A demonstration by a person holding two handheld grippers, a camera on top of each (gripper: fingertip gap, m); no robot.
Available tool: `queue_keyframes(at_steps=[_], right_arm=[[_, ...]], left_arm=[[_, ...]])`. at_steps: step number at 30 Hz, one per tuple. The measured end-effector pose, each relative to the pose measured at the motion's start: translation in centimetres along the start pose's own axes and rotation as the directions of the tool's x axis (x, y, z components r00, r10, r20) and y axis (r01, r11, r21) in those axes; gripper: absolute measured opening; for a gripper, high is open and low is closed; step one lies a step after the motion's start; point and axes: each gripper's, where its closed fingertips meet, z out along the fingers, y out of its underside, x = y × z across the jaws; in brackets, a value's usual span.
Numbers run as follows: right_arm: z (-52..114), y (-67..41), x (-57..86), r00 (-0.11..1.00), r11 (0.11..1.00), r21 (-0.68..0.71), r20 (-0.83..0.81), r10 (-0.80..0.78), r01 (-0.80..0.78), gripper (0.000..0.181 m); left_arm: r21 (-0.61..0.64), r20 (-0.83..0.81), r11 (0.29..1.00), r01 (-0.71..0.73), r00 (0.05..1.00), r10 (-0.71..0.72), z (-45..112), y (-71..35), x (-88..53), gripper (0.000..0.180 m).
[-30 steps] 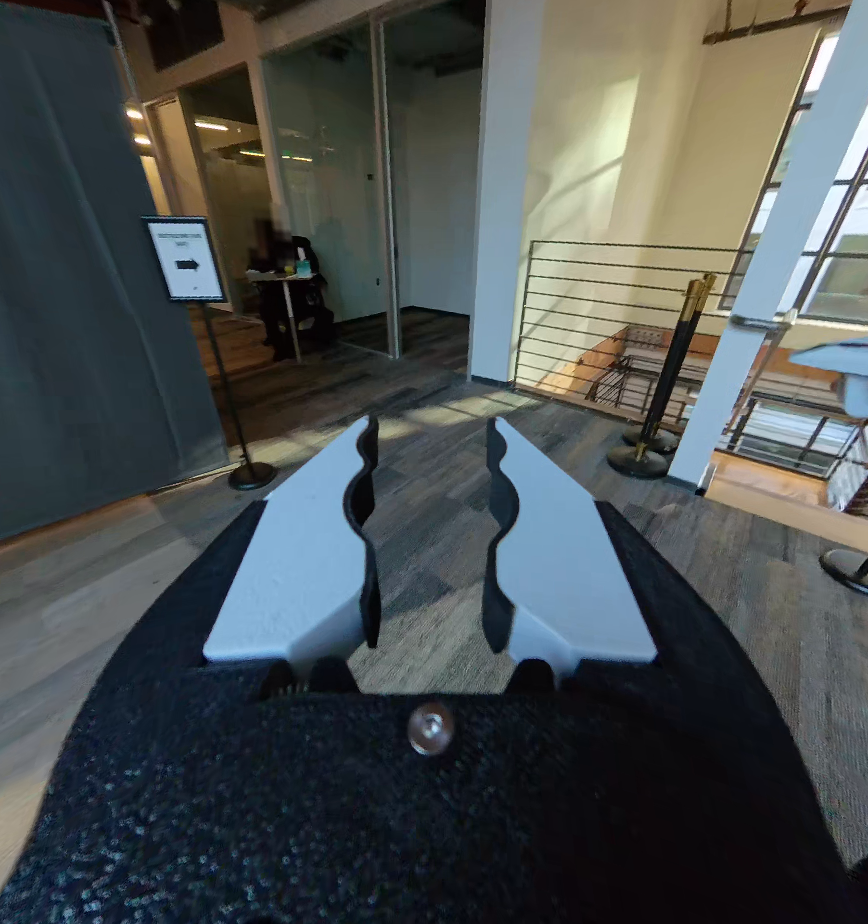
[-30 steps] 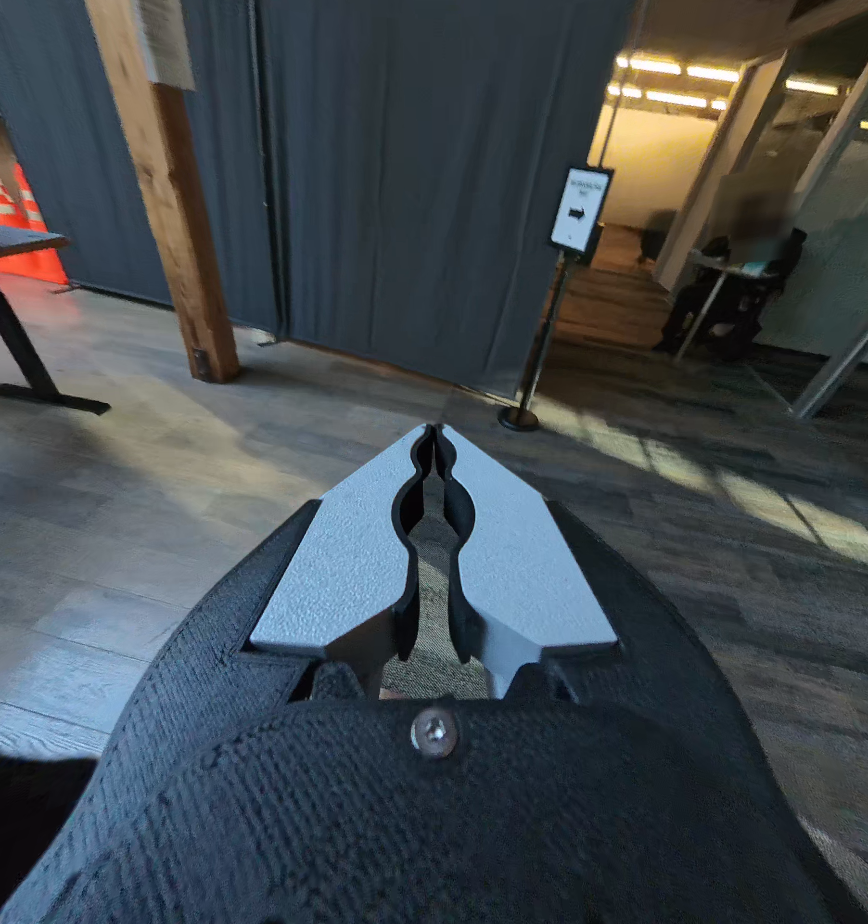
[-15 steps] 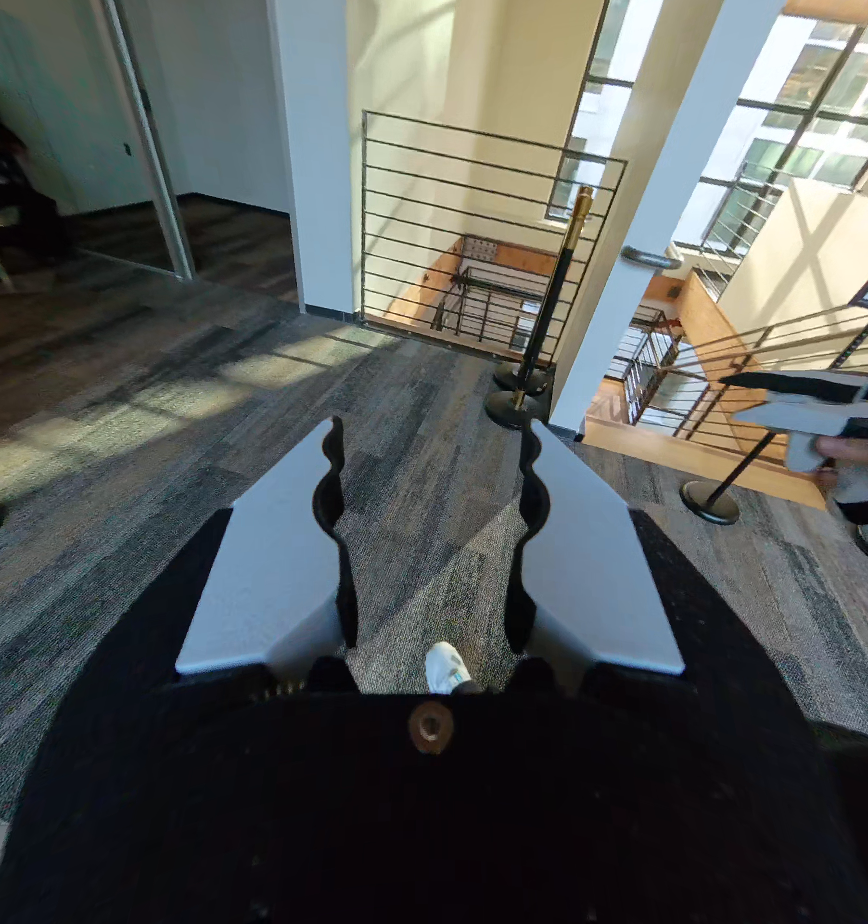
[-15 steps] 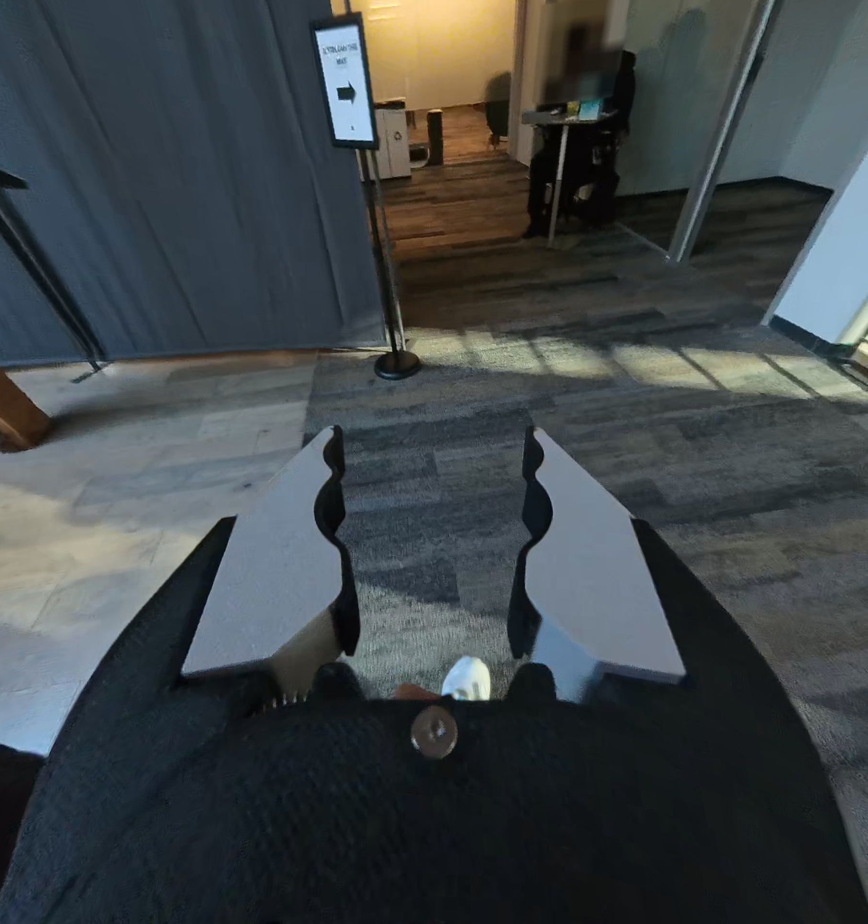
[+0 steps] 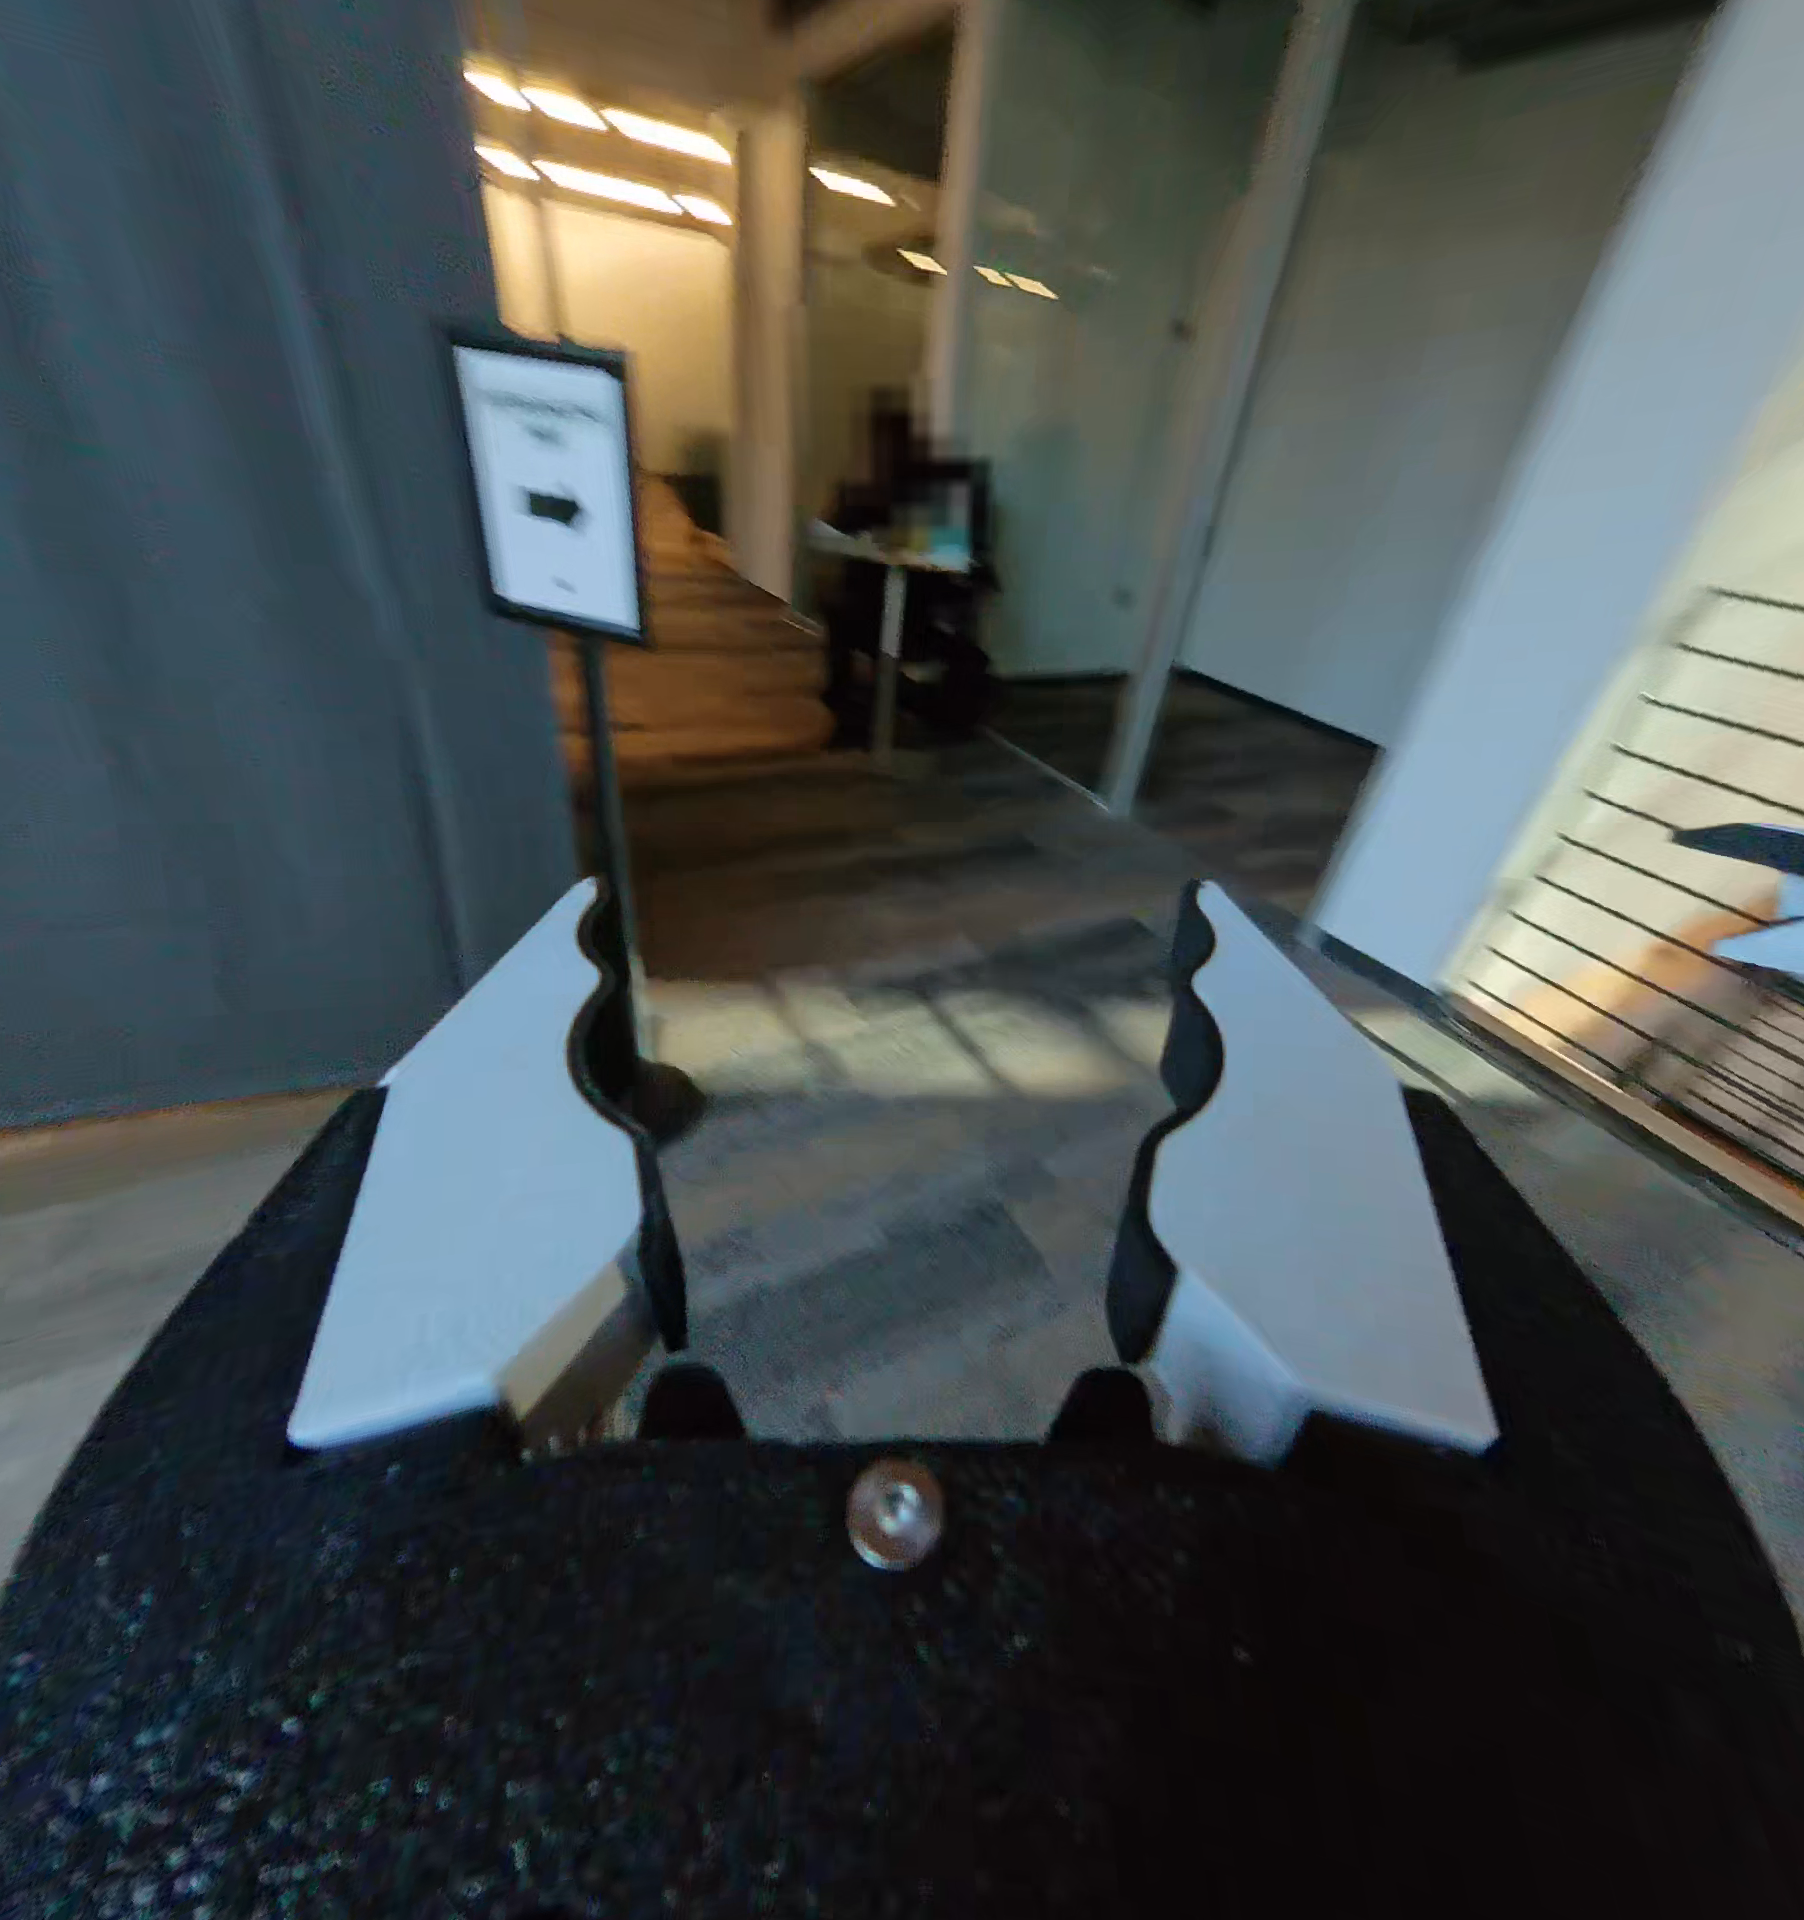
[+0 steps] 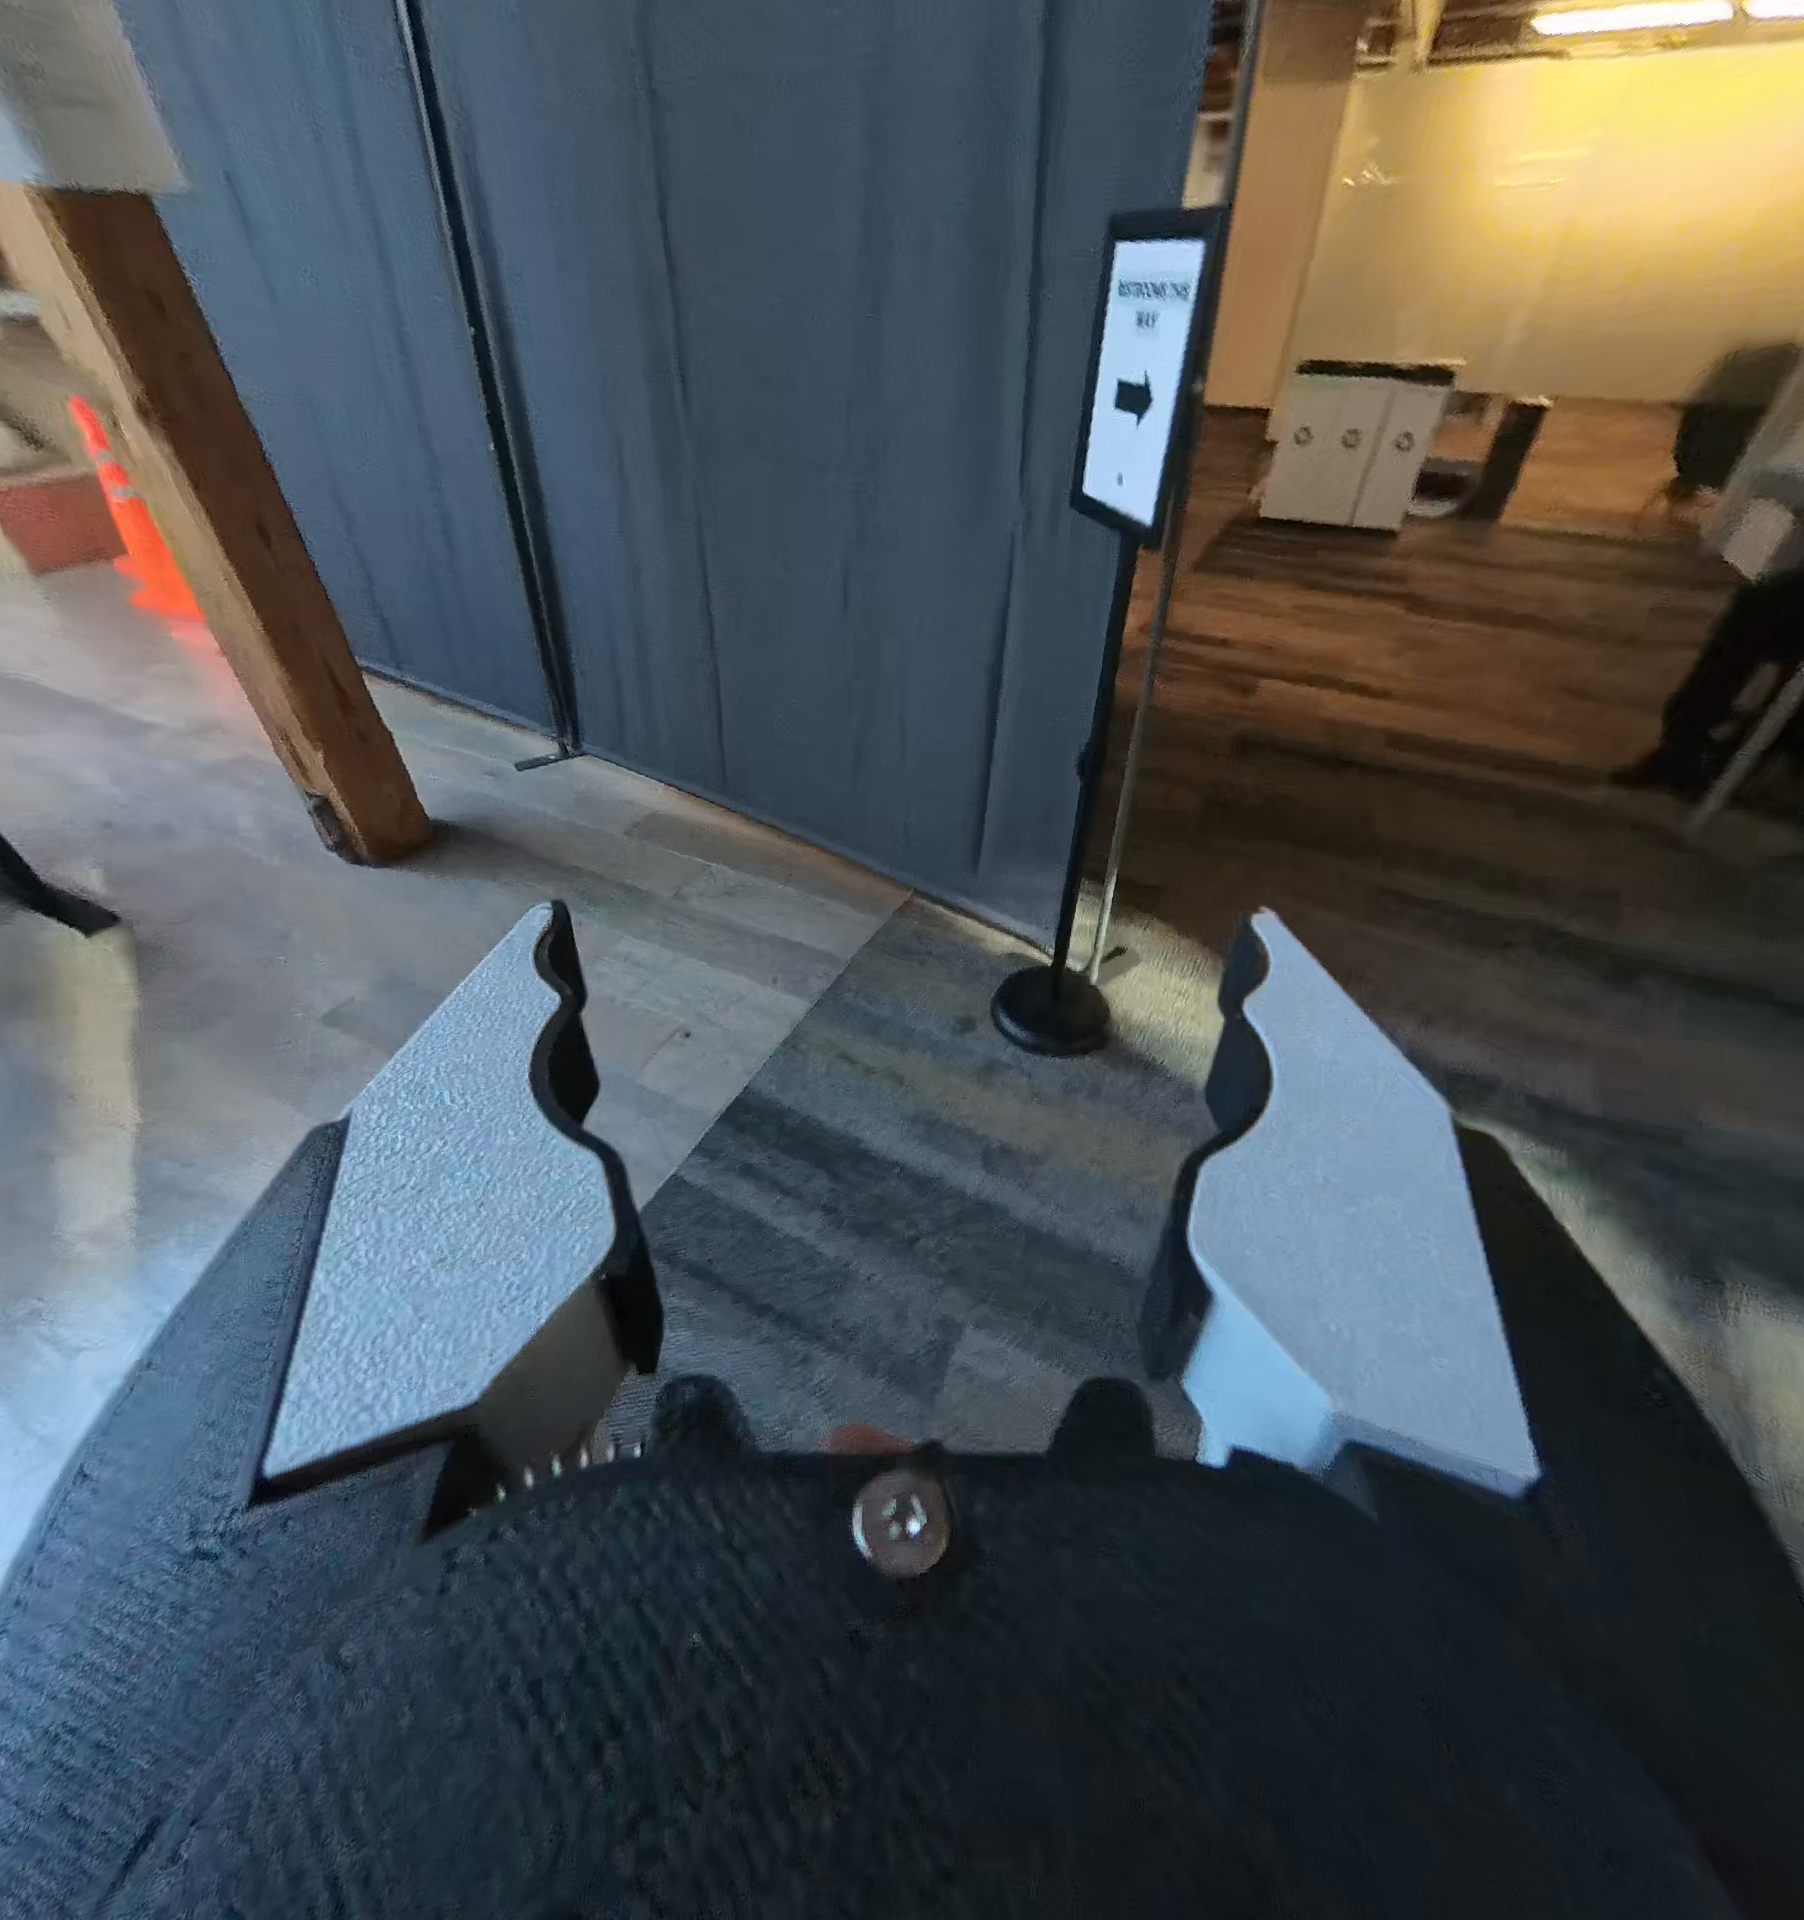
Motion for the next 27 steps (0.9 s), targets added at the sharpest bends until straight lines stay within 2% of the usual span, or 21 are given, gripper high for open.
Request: queue_keyframes(at_steps=[1, 4, 10, 13, 15, 20, 24, 27], right_arm=[[2.8, -0.7, 2.2, 0.999, 1.0, 0.002, 0.02, -0.028, 0.028, 0.123], [10.6, -2.8, 9.2, 0.995, 0.997, 0.032, 0.064, -0.075, 0.074, 0.124], [22.0, -4.4, 24.5, 0.99, 0.992, 0.019, 0.067, -0.124, 0.123, 0.114], [24.6, -3.5, 33.4, 0.991, 0.991, -0.038, 0.028, -0.13, 0.131, 0.095], [25.3, -3.0, 39.7, 0.99, 0.988, -0.068, -0.042, -0.138, 0.135, 0.088], [27.2, 0.2, 52.4, 0.987, 0.994, -0.106, -0.153, -0.053, 0.036, 0.069], [31.3, 3.4, 63.1, 0.974, 0.996, -0.081, -0.224, 0.025, -0.044, 0.035], [37.3, 4.1, 70.0, 0.981, 0.996, -0.055, -0.185, 0.063, -0.074, 0.006]], left_arm=[[0.013, 0.042, 0.999, -0.034, 0.999, 0.033, 1.7, -0.3, -1.4, 0.106], [-0.017, 0.167, 0.984, -0.179, 0.97, 0.179, 7.9, 0.0, -4.2, 0.109], [-0.063, 0.122, 0.979, -0.193, 0.972, 0.2, 29.8, 3.4, -2.1, 0.109], [-0.039, -0.026, 0.991, -0.131, 0.991, 0.13, 43.8, 2.9, 2.6, 0.1], [-0.022, -0.121, 0.99, -0.14, 0.983, 0.137, 52.3, 1.8, 5.7, 0.093], [-0.077, -0.259, 0.984, -0.161, 0.956, 0.136, 70.3, 2.1, 10.6, 0.081], [-0.123, -0.3, 0.981, -0.147, 0.948, 0.105, 82.5, 5.1, 12.2, 0.068], [-0.17, -0.301, 0.974, -0.148, 0.949, 0.092, 90.3, 7.2, 12.3, 0.053]])
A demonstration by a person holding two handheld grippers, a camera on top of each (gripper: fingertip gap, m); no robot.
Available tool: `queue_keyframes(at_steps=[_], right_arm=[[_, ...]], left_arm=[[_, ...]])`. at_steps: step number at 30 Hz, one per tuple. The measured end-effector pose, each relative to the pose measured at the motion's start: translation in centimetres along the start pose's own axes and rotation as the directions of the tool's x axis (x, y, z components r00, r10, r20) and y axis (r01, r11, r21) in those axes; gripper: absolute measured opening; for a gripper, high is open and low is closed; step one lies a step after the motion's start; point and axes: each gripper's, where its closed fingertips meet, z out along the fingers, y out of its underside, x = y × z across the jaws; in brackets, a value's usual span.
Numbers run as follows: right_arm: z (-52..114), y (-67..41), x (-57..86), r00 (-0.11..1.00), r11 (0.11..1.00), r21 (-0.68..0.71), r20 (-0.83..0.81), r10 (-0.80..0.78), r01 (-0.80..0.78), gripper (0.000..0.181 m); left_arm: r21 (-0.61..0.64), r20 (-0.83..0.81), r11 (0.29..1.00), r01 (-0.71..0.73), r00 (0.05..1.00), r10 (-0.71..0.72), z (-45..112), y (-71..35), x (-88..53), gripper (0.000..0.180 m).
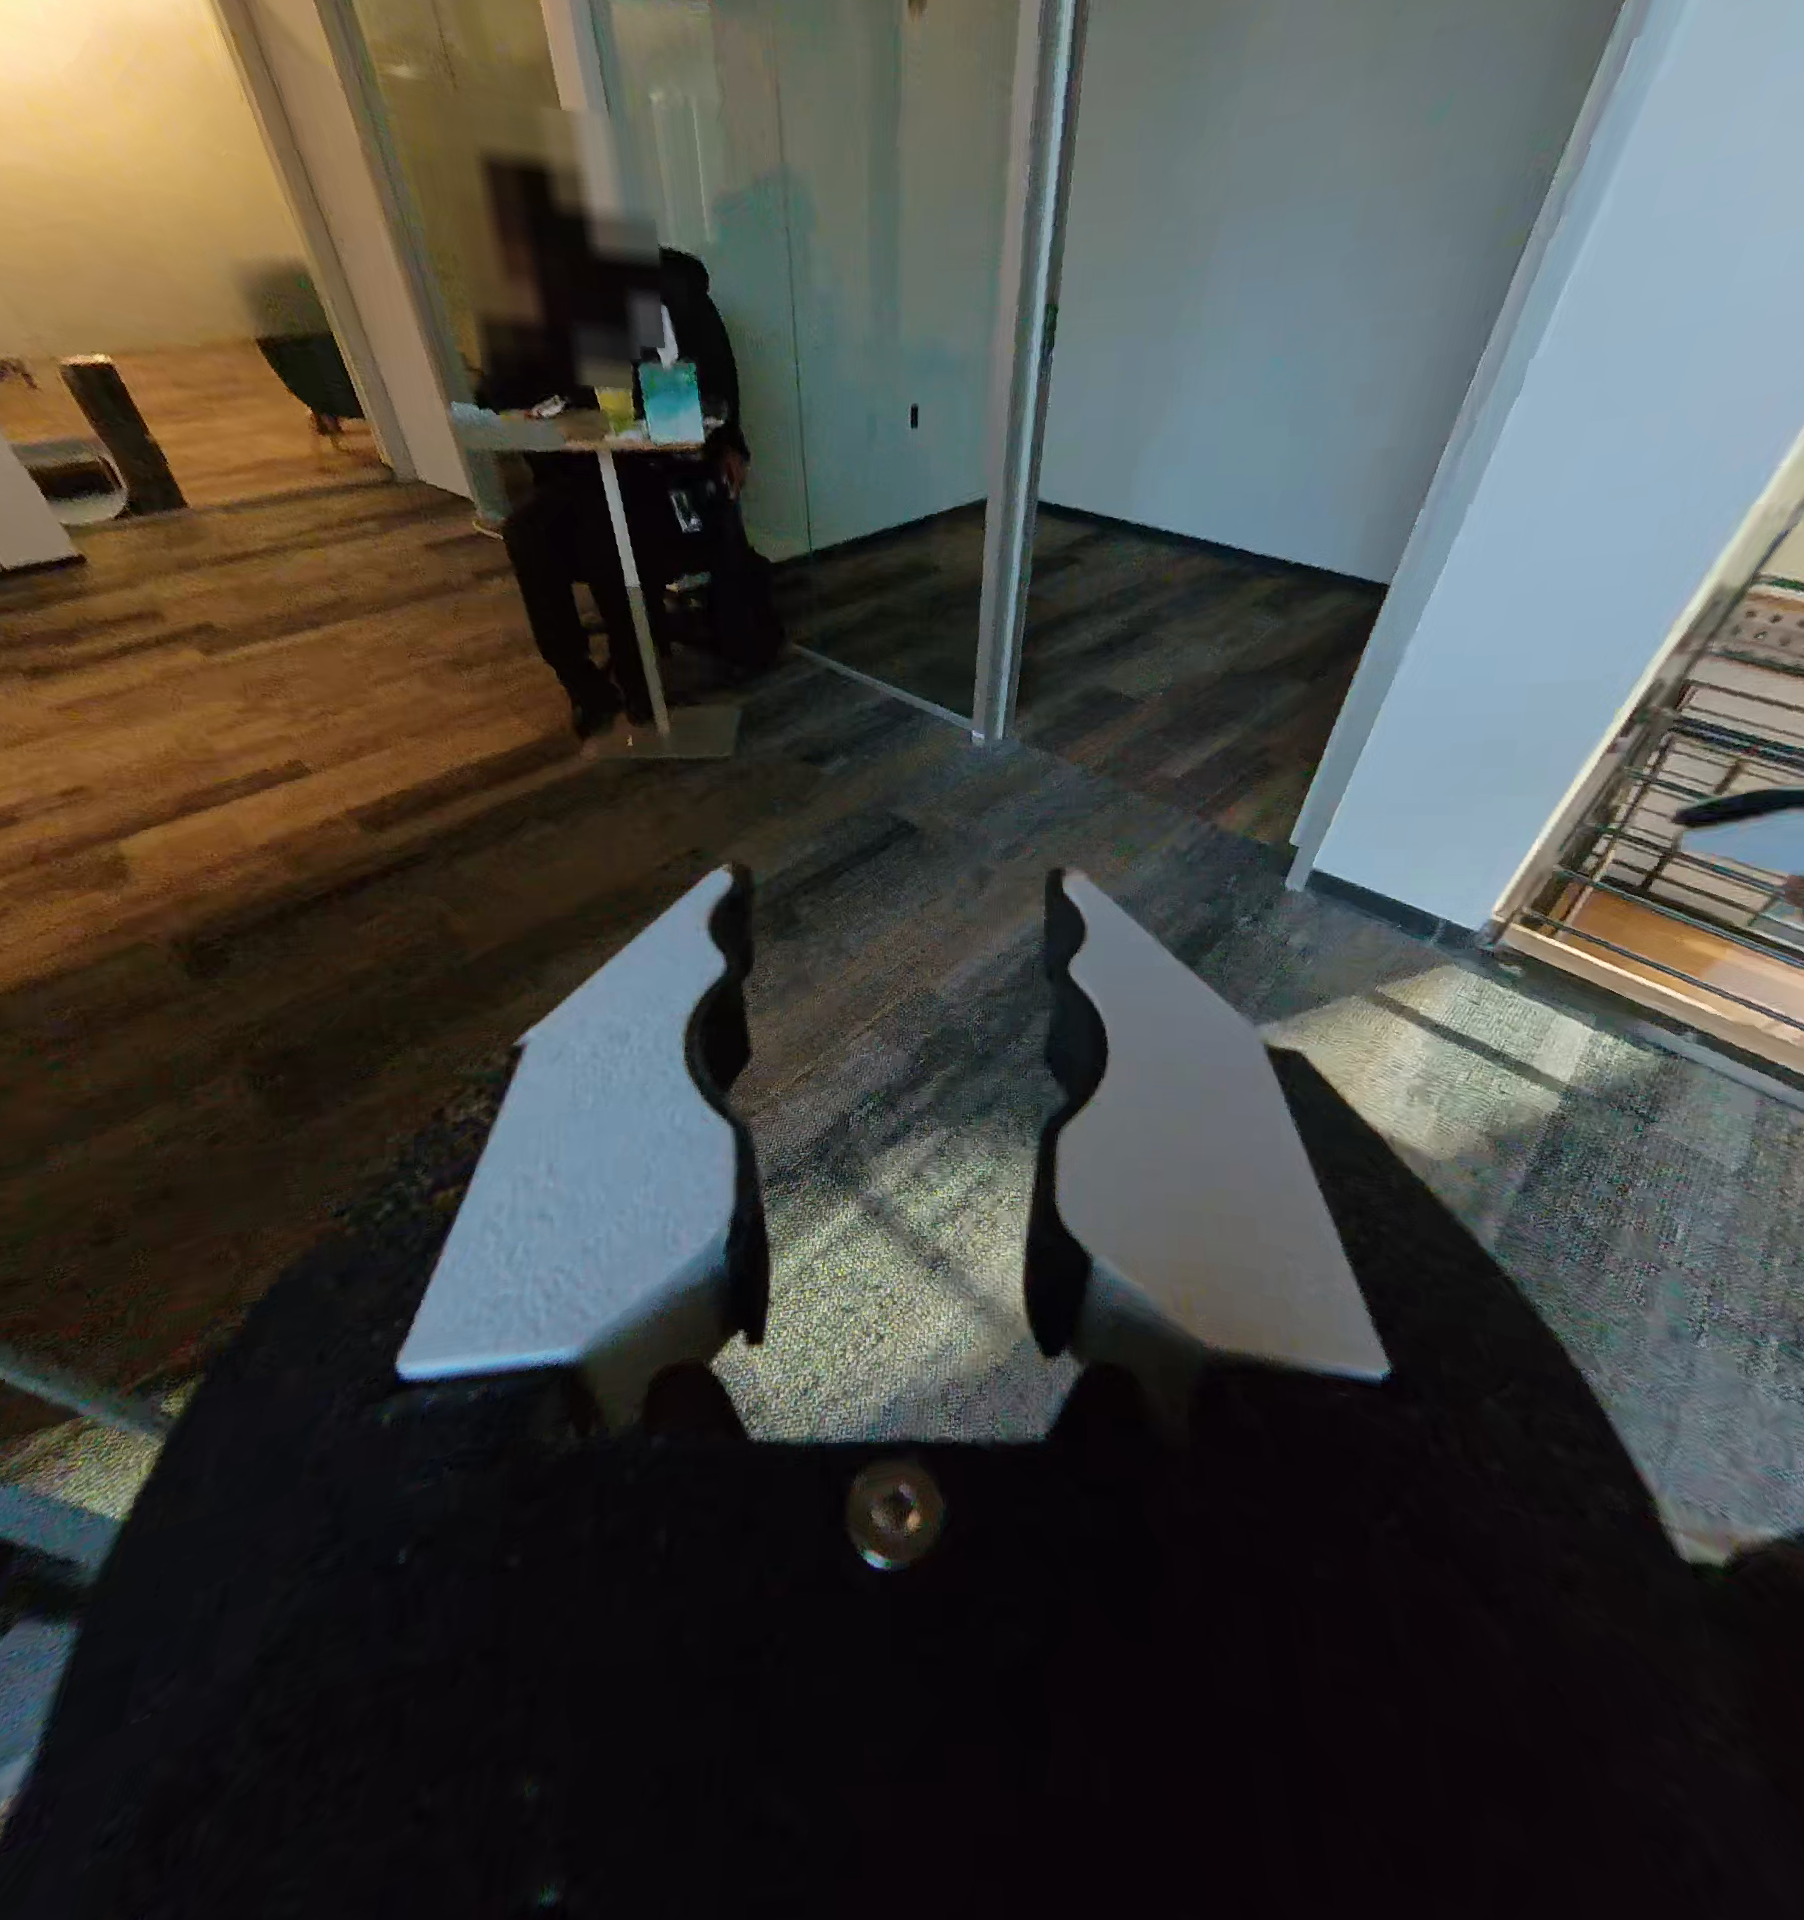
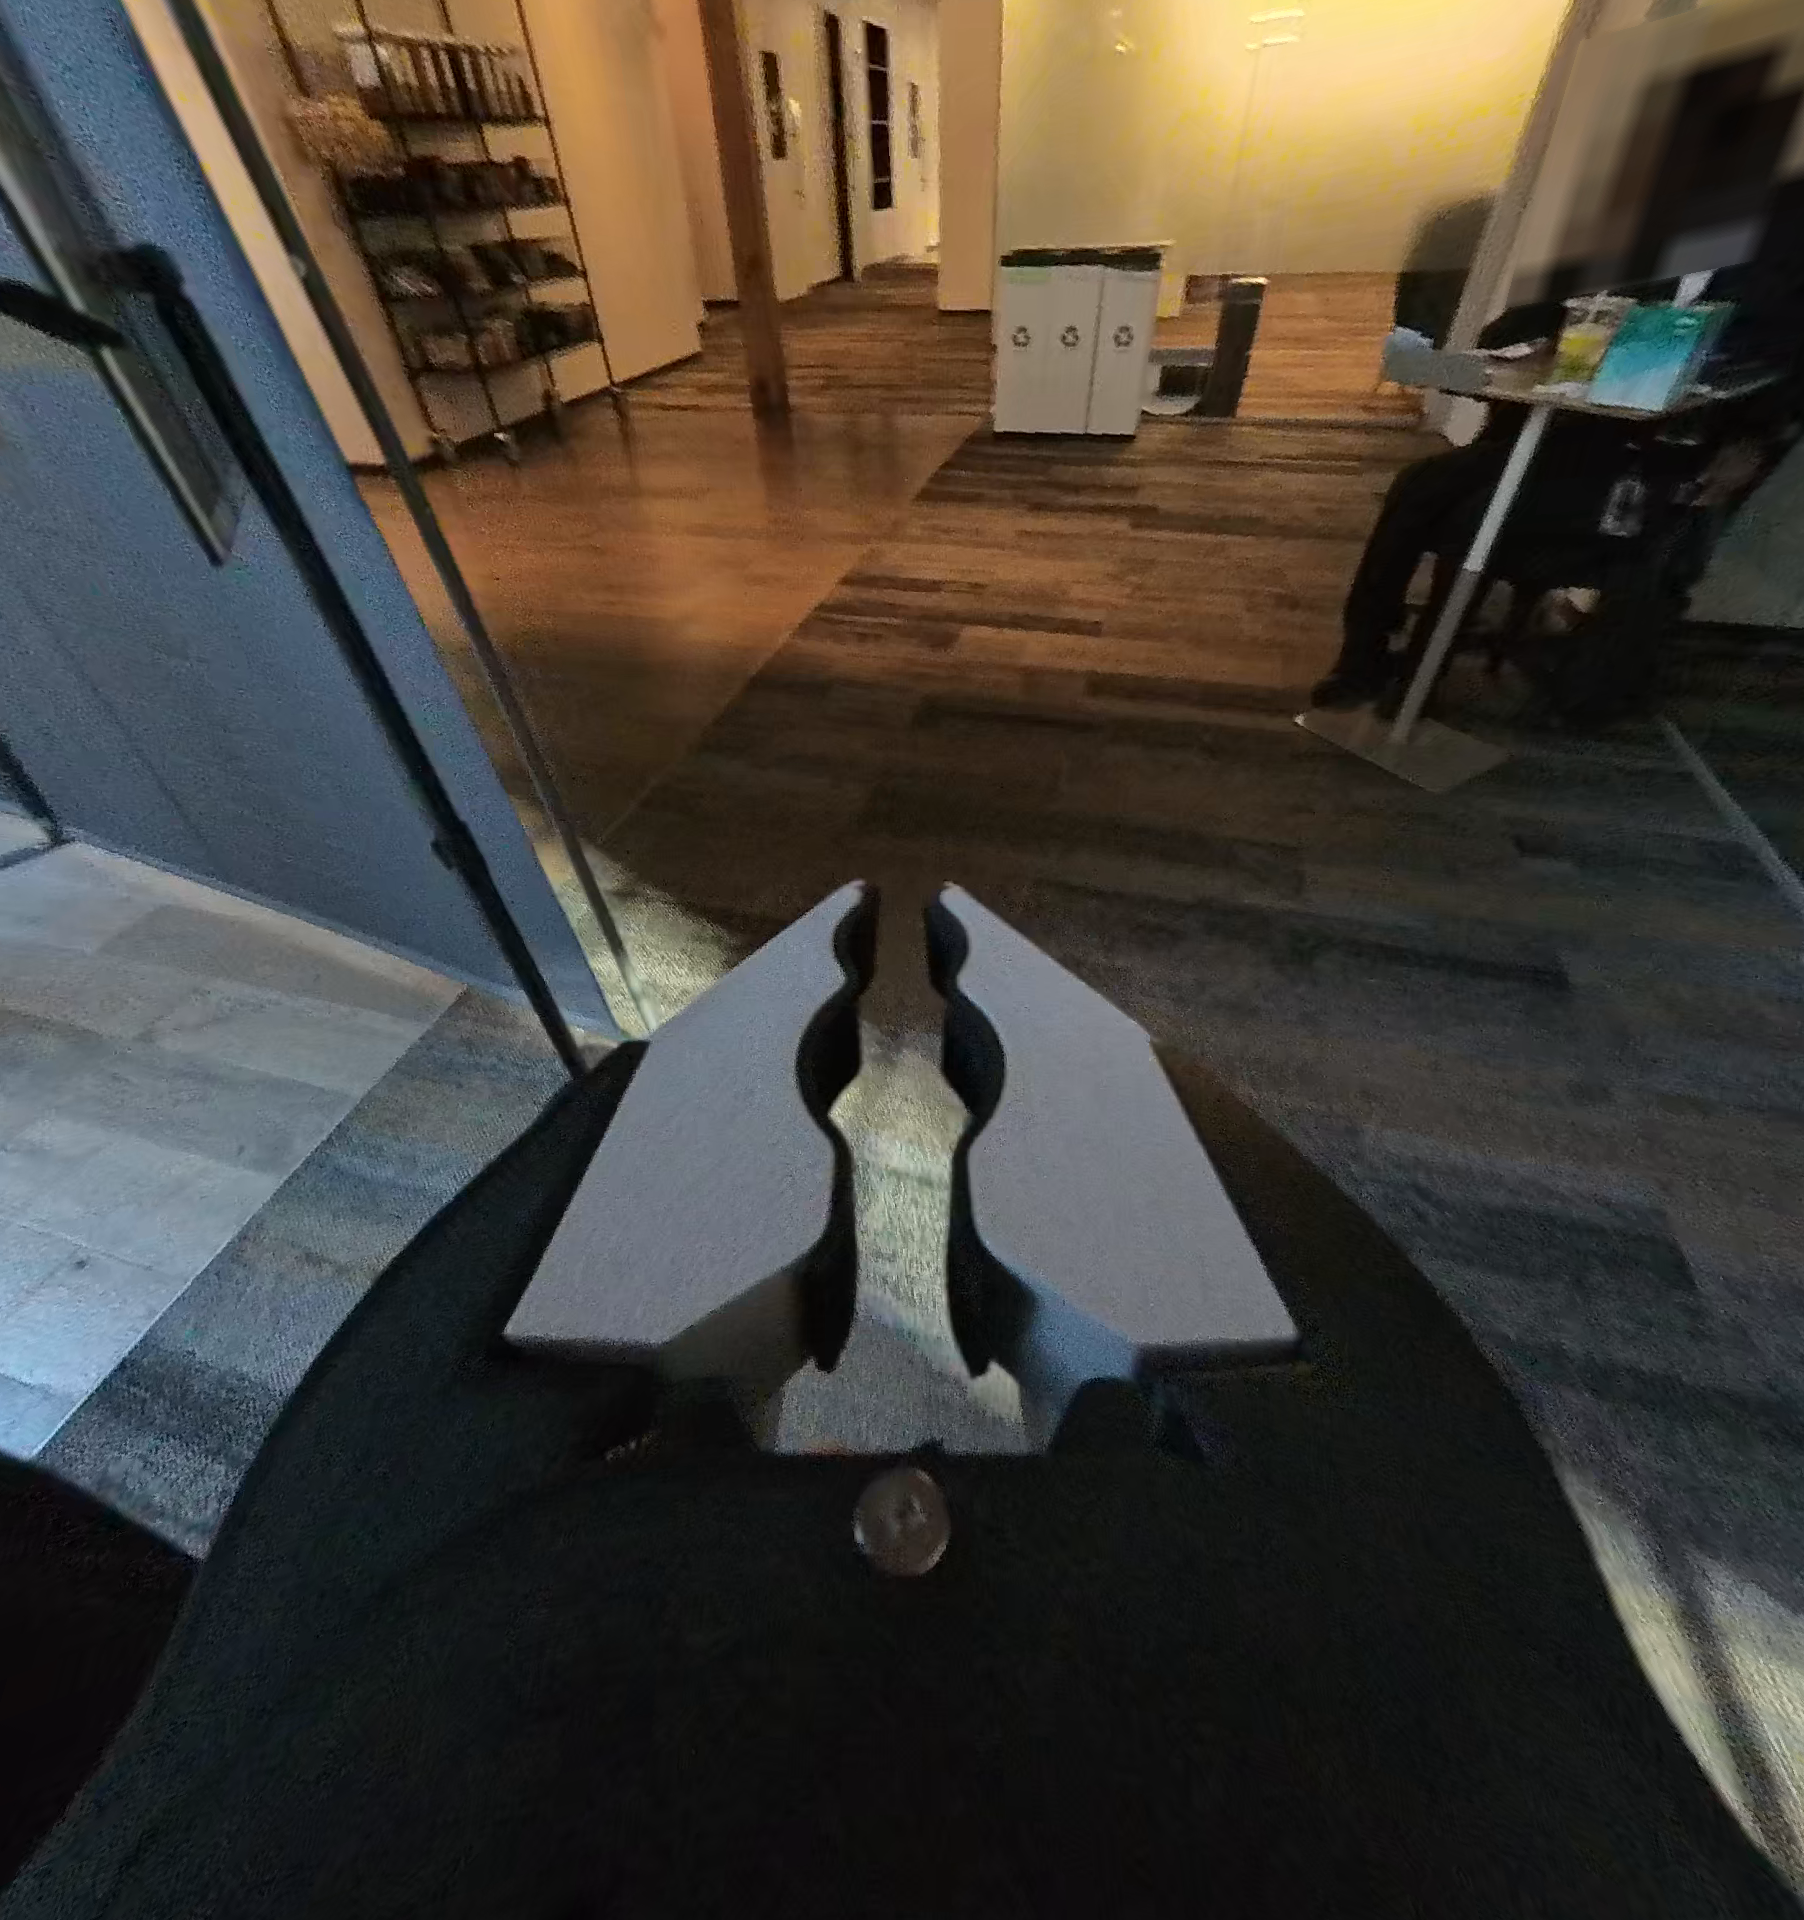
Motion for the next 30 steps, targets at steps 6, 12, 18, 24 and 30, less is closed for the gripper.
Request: queue_keyframes(at_steps=[6, 12, 18, 24, 30], right_arm=[[20.7, -6.4, 5.7, 0.958, 0.998, -0.014, 0.281, -0.058, 0.065, 0.0], [42.6, -12.9, 5.9, 0.866, 0.969, 0.06, 0.438, -0.241, 0.24, 0.012], [63.7, -18.8, 1.1, 0.804, 0.923, 0.086, 0.464, -0.37, 0.376, 0.06], [80.3, -22.6, -3.5, 0.826, 0.945, 0.061, 0.47, -0.311, 0.321, 0.099], [95.2, -22.3, -5.8, 0.824, 0.943, 0.008, 0.485, -0.294, 0.332, 0.116]], left_arm=[[0.02, 0.094, 0.991, 0.134, 0.986, -0.135, 12.0, -2.2, -8.3, 0.029], [0.045, 0.325, 0.996, 0.079, 0.942, -0.089, 18.3, -3.3, -22.0, 0.024], [0.05, 0.385, 0.998, 0.043, 0.921, -0.059, 25.2, -5.2, -38.6, 0.044], [0.008, 0.547, 0.998, 0.069, 0.835, -0.062, 27.7, -8.2, -57.2, 0.067], [0.053, 0.636, 0.993, 0.107, 0.763, -0.116, 28.8, -8.8, -73.3, 0.094]])
